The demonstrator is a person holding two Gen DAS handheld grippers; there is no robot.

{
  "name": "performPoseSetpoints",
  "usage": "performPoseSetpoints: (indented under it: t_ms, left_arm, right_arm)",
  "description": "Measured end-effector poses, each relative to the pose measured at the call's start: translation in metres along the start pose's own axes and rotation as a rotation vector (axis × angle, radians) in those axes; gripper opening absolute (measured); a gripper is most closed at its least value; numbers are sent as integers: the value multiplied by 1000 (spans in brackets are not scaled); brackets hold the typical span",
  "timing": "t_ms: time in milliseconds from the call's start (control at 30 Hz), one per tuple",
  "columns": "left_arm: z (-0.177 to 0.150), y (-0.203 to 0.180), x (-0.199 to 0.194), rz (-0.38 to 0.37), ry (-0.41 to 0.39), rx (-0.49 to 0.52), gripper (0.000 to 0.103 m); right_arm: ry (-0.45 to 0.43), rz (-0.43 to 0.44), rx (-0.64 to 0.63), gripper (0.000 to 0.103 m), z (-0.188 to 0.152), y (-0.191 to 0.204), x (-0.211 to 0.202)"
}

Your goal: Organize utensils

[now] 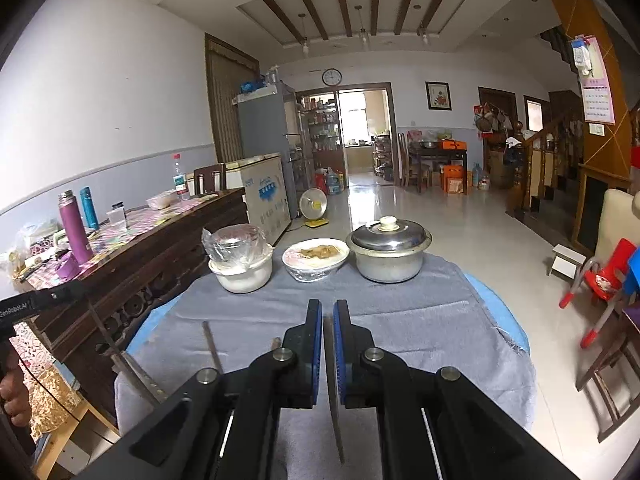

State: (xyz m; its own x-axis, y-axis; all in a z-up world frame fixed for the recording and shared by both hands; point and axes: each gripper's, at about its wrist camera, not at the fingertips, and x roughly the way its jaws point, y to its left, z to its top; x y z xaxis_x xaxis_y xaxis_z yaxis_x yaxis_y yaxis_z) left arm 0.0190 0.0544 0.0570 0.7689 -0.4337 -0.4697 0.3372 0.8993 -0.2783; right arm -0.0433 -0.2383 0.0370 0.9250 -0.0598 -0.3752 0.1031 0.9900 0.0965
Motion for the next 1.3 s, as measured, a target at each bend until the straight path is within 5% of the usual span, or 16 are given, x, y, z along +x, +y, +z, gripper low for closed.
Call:
performPoseSetpoints:
  t_ms: [200, 600, 700, 767, 867, 1133, 1300]
  left_arm:
    - [-5, -12, -14, -25, -2, 13, 5]
    - [-10, -7, 0, -9, 27, 2, 5]
    - [-9, -3, 7, -1, 32, -2, 5]
    - [-8, 1, 12, 2, 37, -6, 5]
    - [-7, 5, 19, 4, 42, -11, 5]
    - [-4, 21, 35, 3, 68, -36, 5]
    - [-4, 27, 43, 0, 85, -44, 5]
  right_arm:
    - [10, 0, -16, 7, -2, 1, -4]
    - [232, 64, 143, 8, -20, -49, 68]
    - [338, 94, 155, 23, -29, -58, 112]
    - [405, 150, 171, 52, -37, -63, 145]
    - [494, 217, 157, 56, -46, -64, 195]
    - [717, 385, -98, 55, -52, 13, 306]
    - [846, 427, -201, 45, -69, 61, 350]
